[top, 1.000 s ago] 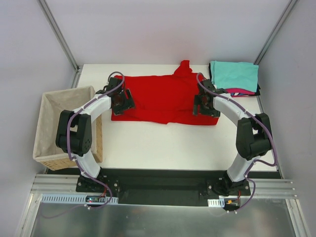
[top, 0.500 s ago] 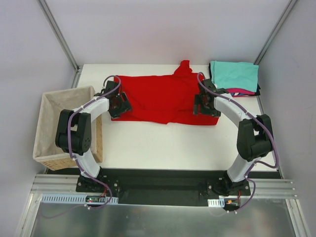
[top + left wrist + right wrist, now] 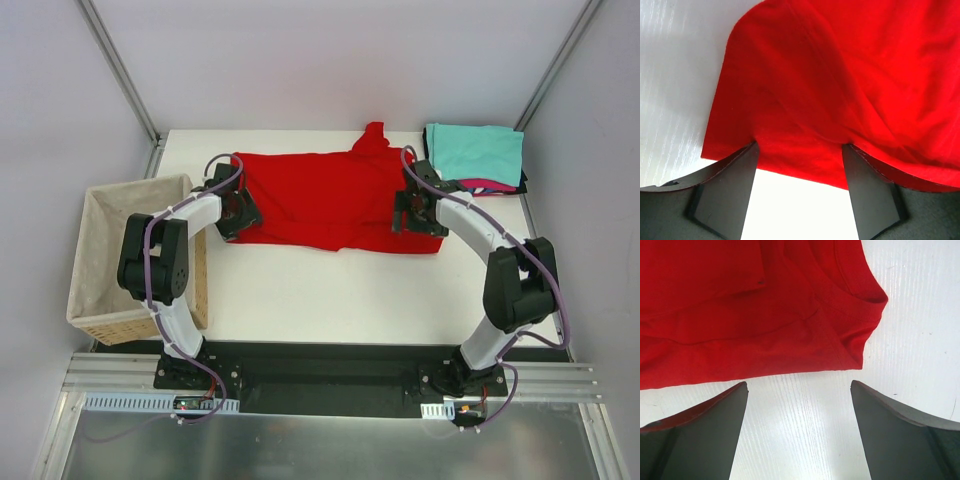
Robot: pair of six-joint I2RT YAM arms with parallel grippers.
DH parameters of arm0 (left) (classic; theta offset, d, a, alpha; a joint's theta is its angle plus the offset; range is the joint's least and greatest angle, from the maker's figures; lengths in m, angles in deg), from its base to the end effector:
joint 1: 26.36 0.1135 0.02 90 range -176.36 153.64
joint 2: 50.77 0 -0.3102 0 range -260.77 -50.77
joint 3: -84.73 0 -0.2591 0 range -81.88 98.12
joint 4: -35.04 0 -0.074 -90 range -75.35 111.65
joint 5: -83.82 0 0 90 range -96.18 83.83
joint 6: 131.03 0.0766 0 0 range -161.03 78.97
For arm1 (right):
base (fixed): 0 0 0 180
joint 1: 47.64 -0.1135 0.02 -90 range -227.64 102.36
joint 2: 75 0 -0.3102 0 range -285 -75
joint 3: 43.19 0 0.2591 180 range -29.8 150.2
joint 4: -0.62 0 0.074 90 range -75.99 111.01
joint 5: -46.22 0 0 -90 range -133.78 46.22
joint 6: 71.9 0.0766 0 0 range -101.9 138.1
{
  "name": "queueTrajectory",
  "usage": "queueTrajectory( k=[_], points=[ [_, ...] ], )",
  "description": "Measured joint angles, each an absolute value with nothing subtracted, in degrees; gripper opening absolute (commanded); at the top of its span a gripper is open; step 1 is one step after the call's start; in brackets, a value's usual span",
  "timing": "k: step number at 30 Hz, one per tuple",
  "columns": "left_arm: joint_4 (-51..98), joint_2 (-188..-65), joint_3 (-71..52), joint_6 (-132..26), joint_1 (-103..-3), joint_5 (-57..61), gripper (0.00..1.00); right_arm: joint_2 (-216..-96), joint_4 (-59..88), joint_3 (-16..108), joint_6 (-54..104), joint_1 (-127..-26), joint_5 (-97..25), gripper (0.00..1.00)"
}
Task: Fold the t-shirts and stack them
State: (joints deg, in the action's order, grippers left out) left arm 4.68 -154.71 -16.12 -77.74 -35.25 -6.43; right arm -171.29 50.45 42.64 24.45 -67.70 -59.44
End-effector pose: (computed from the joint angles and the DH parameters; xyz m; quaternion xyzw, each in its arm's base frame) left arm 0.4111 -0.0640 0.1823 -0.2300 0.9260 -0.1141 0.2769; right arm 0.3659 0.1116 0.2465 -0.0796 0.9549 -0.0702 0.2773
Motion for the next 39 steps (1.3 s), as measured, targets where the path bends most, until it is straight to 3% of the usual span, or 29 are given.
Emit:
queueTrajectory(
  k=[11, 29, 34, 39],
  points=[
    [4.7, -155.7, -15.1, -77.8, -34.5, -6.3, 0.68, -171.3, 51.0, 41.7, 24.5, -68.6, -60.4, 0.88],
    [5.0, -155.7, -15.1, -78.0, -33.9, -5.1, 0.67, -181.3, 60.3, 48.5, 25.5, -69.0, -77.8, 0.88],
    [5.0, -155.7, -15.1, -78.0, -33.7, -4.8, 0.67, -181.6, 60.4, 49.1, 25.5, -69.0, -77.6, 0.83],
    [5.1, -155.7, -15.1, -78.0, -33.7, -4.8, 0.67, -182.2, 60.3, 49.1, 25.4, -69.0, -77.2, 0.71]
  ],
)
